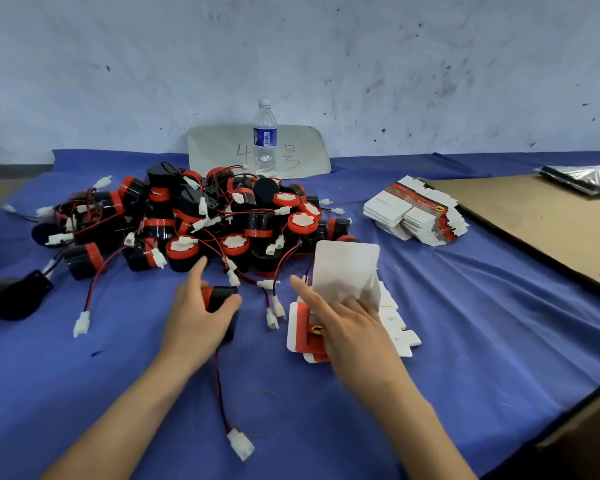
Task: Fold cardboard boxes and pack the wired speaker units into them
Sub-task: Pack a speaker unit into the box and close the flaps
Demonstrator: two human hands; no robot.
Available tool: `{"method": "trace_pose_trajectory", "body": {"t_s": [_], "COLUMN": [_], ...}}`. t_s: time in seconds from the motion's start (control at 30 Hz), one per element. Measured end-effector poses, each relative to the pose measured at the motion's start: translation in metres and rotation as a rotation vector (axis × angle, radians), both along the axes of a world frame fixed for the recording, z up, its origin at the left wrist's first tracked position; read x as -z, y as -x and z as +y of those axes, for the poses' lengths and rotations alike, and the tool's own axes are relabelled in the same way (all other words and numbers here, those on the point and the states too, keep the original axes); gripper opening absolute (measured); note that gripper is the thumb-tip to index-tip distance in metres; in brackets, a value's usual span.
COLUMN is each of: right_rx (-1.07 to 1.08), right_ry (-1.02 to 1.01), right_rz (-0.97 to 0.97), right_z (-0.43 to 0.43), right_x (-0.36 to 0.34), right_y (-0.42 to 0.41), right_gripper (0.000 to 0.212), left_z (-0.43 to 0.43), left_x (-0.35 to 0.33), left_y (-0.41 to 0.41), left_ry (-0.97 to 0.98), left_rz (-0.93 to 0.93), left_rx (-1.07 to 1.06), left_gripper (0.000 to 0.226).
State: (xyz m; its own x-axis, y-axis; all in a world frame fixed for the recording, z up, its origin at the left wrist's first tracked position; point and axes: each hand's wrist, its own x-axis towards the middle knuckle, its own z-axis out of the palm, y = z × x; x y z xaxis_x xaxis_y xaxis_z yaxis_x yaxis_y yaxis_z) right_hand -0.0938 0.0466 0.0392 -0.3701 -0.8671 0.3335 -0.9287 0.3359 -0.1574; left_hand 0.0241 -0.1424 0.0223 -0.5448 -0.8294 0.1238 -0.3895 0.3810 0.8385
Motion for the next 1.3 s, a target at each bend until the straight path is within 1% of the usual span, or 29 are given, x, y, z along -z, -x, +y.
{"method": "trace_pose_trajectory", "body": {"t_s": [0.03,0.07,0.17,0.23,0.3,0.37,0.4,0.43,0.5,0.53,0.6,0.63,0.7,0.73,0.77,0.83,0.87,0.9,0.97,1.0,1.03,1.1,1.13,1.23,1.27,1.3], "right_rx": [-0.006,-0.016,-0.041,-0.061,-0.148,-0.236,-0.266,-0.290,-0.336,-0.371,-0.426,-0.427,-0.387,-0.352,-0.321,-0.274,-0.258,-0.241,-0.207,-0.195,-0.193,-0.235,-0.257,-0.224,-0.201,-0.168], "right_ry": [-0.002,0.024,0.220,0.312,0.358,0.392,0.409,0.443,0.539,0.570,0.632,0.677,0.813,0.912,1.016,1.173,1.212,1.226,1.206,1.191,1.180,1.153,1.112,0.817,0.741,0.696], "right_rz": [-0.008,-0.013,-0.056,-0.035,0.040,0.112,0.111,0.093,0.038,-0.043,-0.300,-0.460,-0.879,-1.068,-1.207,-1.382,-1.427,-1.432,-1.361,-1.317,-1.278,-1.157,-1.029,-0.429,-0.258,-0.150], "right_z": [-0.001,-0.003,-0.006,-0.007,-0.010,-0.014,-0.015,-0.016,-0.017,-0.016,-0.016,-0.017,-0.019,-0.019,-0.017,-0.012,-0.010,-0.008,-0.006,-0.006,-0.006,-0.006,-0.006,-0.010,-0.013,-0.015], "right_x": [0.000,0.000,-0.001,0.001,0.001,0.002,0.001,0.001,0.000,-0.001,-0.003,-0.004,-0.008,-0.010,-0.012,-0.016,-0.019,-0.022,-0.026,-0.027,-0.028,-0.030,-0.031,-0.026,-0.020,-0.014], "right_y": [0.001,0.001,-0.004,-0.008,-0.012,-0.018,-0.022,-0.025,-0.033,-0.037,-0.044,-0.048,-0.055,-0.056,-0.054,-0.047,-0.043,-0.040,-0.040,-0.040,-0.042,-0.046,-0.048,-0.054,-0.056,-0.057], "right_gripper": [0.097,0.096,0.087,0.078,0.074,0.068,0.063,0.054,0.031,0.025,0.024,0.021,0.014,0.015,0.016,0.018,0.016,0.012,0.009,0.009,0.011,0.018,0.021,0.040,0.048,0.054], "left_z": [-0.002,-0.002,0.002,0.005,0.007,0.011,0.013,0.015,0.019,0.021,0.025,0.027,0.031,0.033,0.033,0.033,0.034,0.035,0.039,0.040,0.041,0.041,0.041,0.045,0.047,0.049], "left_x": [0.001,0.001,-0.003,-0.002,-0.004,-0.011,-0.015,-0.017,-0.018,-0.018,-0.016,-0.016,-0.018,-0.019,-0.019,-0.022,-0.023,-0.024,-0.025,-0.025,-0.025,-0.025,-0.025,-0.022,-0.021,-0.021], "left_y": [-0.001,-0.002,-0.004,-0.003,-0.001,-0.001,-0.001,-0.001,0.000,0.000,0.001,0.000,-0.001,-0.002,-0.003,-0.005,-0.004,-0.003,-0.001,0.000,0.001,0.000,-0.001,-0.007,-0.008,-0.008], "left_ry": [-0.027,-0.007,0.113,0.136,0.038,-0.163,-0.273,-0.363,-0.458,-0.479,-0.490,-0.510,-0.584,-0.617,-0.638,-0.654,-0.662,-0.673,-0.673,-0.642,-0.590,-0.423,-0.311,0.021,0.093,0.141], "left_rz": [-0.019,-0.055,-0.178,-0.166,-0.025,0.207,0.315,0.394,0.454,0.456,0.421,0.395,0.369,0.378,0.396,0.428,0.449,0.476,0.521,0.537,0.545,0.536,0.523,0.487,0.501,0.515], "left_rx": [0.025,0.051,0.076,0.062,0.083,0.136,0.166,0.192,0.231,0.251,0.311,0.351,0.450,0.495,0.534,0.596,0.604,0.595,0.532,0.489,0.448,0.361,0.319,0.265,0.280,0.296], "left_gripper": [0.071,0.067,0.055,0.046,0.039,0.033,0.034,0.036,0.036,0.036,0.040,0.044,0.050,0.052,0.052,0.043,0.035,0.031,0.036,0.037,0.037,0.032,0.029,0.028,0.025,0.021]}}
